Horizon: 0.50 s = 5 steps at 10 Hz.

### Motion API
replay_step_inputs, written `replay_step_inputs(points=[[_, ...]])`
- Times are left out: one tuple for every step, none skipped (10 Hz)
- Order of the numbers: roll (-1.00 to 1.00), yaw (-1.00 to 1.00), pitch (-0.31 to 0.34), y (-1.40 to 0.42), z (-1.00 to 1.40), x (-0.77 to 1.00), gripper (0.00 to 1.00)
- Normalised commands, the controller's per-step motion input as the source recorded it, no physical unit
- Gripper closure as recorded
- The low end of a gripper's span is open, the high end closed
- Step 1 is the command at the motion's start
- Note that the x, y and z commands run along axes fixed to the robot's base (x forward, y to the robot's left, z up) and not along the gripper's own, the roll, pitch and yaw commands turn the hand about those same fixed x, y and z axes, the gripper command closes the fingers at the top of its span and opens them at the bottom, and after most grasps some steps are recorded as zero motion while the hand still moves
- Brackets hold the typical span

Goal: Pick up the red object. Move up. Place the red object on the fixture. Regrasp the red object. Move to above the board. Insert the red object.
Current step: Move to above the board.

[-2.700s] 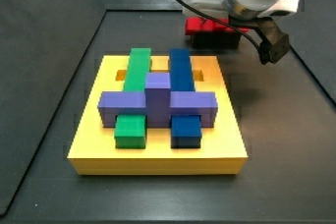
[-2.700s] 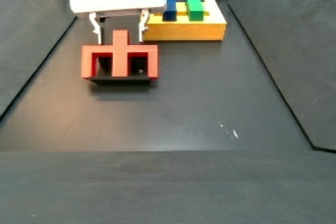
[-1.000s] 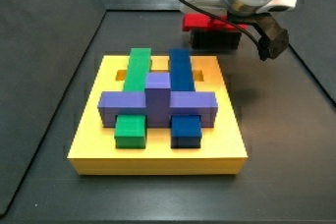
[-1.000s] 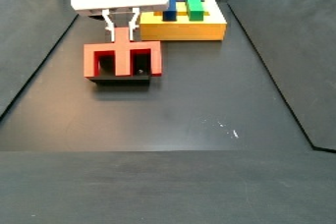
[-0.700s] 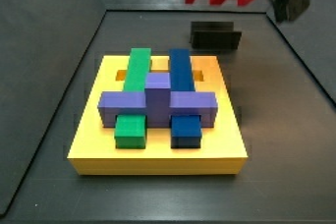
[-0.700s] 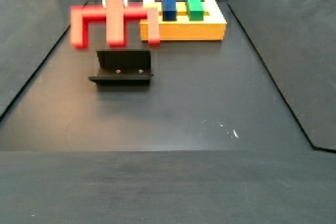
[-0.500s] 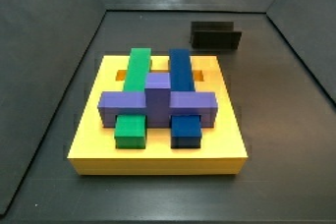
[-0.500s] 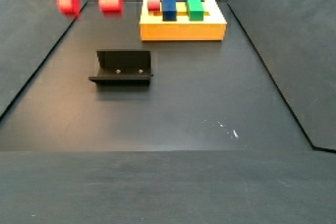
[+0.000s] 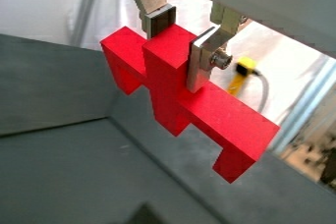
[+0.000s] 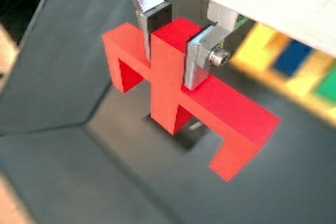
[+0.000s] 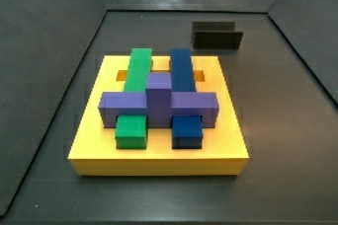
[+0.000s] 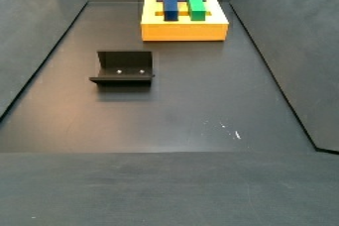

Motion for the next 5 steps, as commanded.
replay_step_inputs(points=[[-1.0, 0.01, 0.007, -1.4, 0.17, -1.03, 1.0], [-1.0, 0.01, 0.005, -1.4, 0.19, -1.02, 1.0], [-1.0, 0.02, -0.007, -1.4, 0.18, -1.06, 1.0], [-1.0, 0.02, -0.008, -0.76, 0.08, -0.6, 1.0], [-1.0, 0.02, -0.025, -0.23, 0.02, -0.23, 1.0]])
